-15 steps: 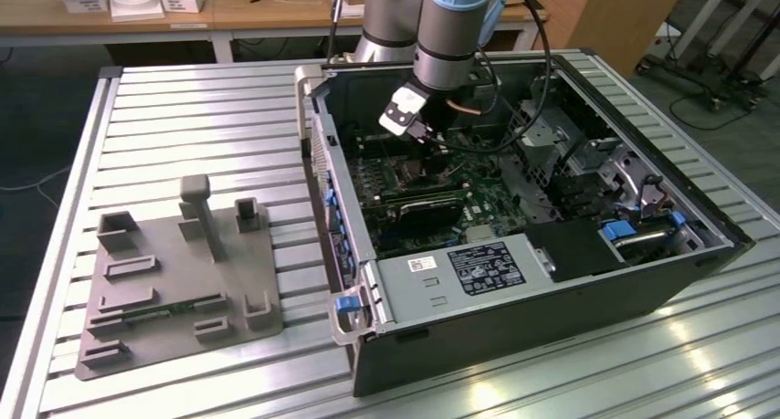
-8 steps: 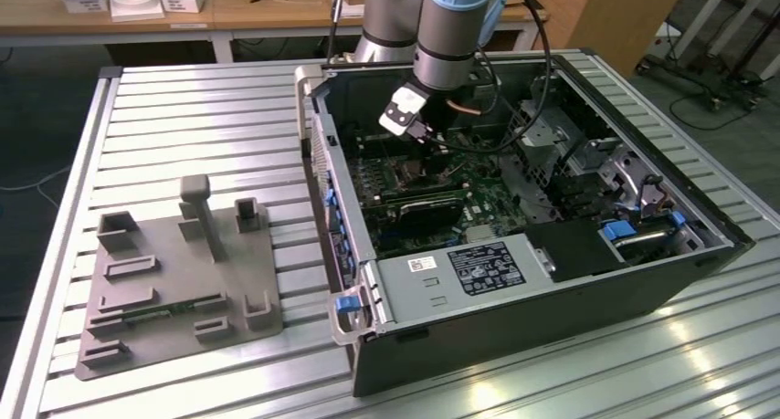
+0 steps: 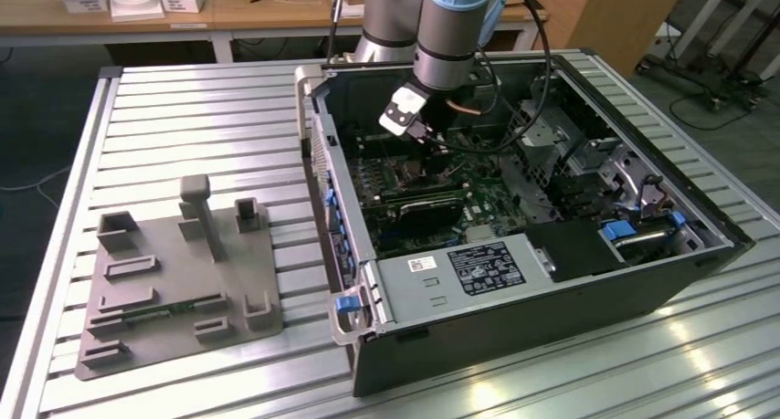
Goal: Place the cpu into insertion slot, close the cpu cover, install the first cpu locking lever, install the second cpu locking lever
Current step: 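Place the cpu into insertion slot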
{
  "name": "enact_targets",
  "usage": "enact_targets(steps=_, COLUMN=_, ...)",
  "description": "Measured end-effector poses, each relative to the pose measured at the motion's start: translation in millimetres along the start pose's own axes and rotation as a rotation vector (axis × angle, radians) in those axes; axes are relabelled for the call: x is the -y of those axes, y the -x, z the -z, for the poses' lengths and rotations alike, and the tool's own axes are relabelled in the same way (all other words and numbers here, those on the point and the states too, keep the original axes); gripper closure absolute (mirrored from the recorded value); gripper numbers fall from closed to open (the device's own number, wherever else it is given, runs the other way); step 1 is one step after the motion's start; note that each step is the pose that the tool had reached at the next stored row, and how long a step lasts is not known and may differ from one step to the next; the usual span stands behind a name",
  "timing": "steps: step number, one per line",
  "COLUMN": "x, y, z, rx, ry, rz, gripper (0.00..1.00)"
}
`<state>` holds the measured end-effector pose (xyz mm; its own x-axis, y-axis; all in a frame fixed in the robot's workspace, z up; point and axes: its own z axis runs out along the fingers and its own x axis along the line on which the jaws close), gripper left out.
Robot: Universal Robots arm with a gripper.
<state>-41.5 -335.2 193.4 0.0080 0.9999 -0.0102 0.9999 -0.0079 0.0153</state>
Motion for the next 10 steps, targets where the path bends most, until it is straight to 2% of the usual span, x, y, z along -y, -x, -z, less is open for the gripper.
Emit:
enact_targets(steps=4, x=0.0, y=-0.1, z=-0.1, rx=-0.0047, ry=0.0000, rz=0.000, gripper=0.46)
enact_targets(steps=10, x=0.0, y=0.0, z=-0.1, rx=-0.0051, ry=0.0000, rz=0.000, gripper=0.46)
